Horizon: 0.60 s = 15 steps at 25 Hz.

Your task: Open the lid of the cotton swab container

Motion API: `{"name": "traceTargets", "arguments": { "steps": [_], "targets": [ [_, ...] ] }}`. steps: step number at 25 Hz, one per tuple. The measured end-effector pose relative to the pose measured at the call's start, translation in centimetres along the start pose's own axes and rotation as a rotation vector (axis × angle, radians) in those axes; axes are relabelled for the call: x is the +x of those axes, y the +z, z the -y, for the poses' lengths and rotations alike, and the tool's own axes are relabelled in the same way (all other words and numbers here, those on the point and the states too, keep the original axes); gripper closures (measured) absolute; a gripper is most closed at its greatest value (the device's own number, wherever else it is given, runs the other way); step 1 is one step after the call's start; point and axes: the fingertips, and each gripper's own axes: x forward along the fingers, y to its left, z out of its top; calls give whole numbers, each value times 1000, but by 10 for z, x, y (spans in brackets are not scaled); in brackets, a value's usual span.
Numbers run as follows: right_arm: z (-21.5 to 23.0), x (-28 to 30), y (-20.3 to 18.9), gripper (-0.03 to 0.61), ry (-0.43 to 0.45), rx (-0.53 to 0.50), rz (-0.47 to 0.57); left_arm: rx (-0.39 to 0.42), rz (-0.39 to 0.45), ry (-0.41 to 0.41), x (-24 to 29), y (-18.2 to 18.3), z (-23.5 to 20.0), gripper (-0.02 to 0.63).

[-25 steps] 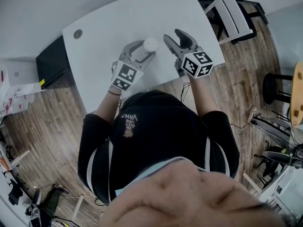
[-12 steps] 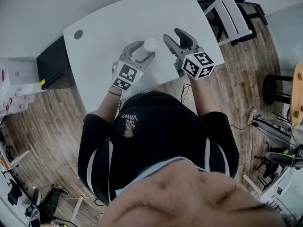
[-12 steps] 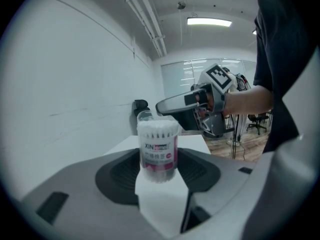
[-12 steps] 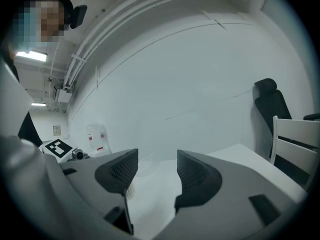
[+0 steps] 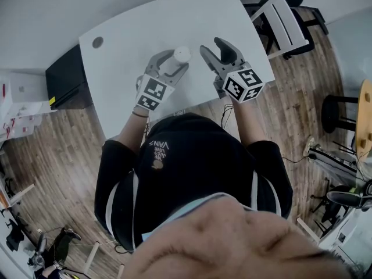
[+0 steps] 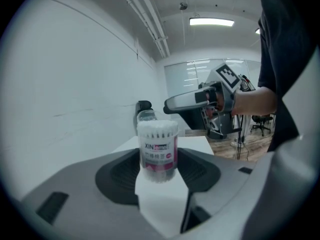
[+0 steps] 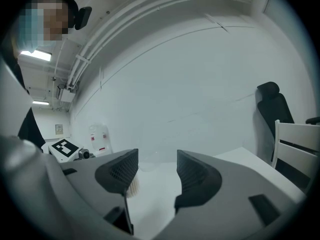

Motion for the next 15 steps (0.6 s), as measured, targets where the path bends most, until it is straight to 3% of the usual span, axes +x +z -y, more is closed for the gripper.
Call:
{"name": "traceTargets", "arguments": {
  "steps": [6,15],
  "targets": [
    [-9,-2,0,330,31,-24,13,-15,8,20,-1,5,-7,373],
    [-21,-4,-8,330,38,-155,-31,-38,24,51,-5,12,-18,373]
  ]
}}
